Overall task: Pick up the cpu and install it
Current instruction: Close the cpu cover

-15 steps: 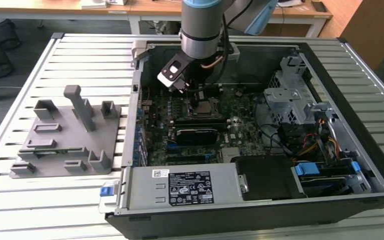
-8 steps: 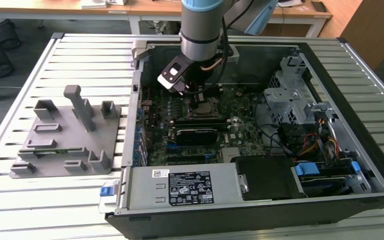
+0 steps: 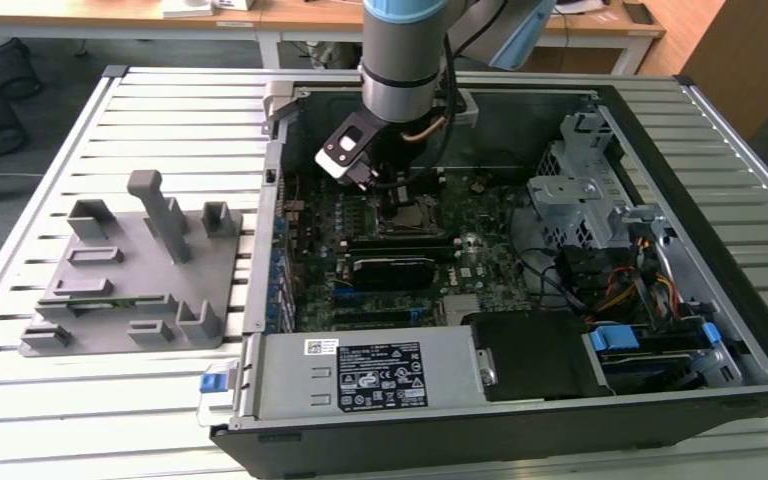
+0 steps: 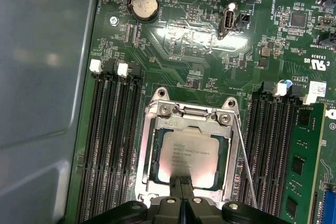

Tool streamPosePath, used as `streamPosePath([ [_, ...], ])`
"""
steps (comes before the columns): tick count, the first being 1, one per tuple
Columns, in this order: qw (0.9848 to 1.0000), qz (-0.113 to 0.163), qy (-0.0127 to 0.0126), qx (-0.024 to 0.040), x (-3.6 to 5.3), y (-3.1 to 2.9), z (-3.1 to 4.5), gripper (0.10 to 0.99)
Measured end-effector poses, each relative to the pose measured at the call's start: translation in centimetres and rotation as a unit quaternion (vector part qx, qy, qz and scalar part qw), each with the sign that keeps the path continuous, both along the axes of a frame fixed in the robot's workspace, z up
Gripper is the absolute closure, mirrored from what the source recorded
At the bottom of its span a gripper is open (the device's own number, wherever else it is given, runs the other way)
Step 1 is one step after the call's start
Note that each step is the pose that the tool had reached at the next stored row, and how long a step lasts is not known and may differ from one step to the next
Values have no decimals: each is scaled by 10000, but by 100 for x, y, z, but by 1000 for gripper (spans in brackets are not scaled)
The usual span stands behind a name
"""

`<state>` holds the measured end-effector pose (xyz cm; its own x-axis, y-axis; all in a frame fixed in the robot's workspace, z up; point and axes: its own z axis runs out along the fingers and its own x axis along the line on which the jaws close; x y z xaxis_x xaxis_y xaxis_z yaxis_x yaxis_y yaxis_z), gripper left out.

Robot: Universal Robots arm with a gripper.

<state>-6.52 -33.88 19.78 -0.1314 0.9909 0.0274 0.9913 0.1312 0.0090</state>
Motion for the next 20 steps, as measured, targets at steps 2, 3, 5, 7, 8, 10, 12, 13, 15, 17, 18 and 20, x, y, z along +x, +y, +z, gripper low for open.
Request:
streamPosePath([
  [2, 10000, 0, -1, 1, 1, 1, 4, 980],
  [3, 10000, 0, -2, 2, 1, 1, 7, 980],
  [5, 10000, 0, -1, 2, 2, 1, 17, 980],
  [7, 10000, 0, 0, 0, 2, 0, 34, 980],
  [8, 10000, 0, 0, 0, 1, 0, 43, 980],
  [10, 10000, 0, 0, 0, 1, 0, 65, 980],
  [12, 10000, 0, 0, -1, 1, 0, 93, 980],
  [13, 10000, 0, 0, 0, 1, 0, 108, 980],
  [15, 10000, 0, 1, -1, 1, 0, 136, 980],
  [17, 10000, 0, 1, -1, 1, 0, 155, 980],
  [18, 10000, 0, 0, 0, 1, 0, 157, 980],
  [20, 10000, 1, 0, 1, 6, 0, 157, 980],
])
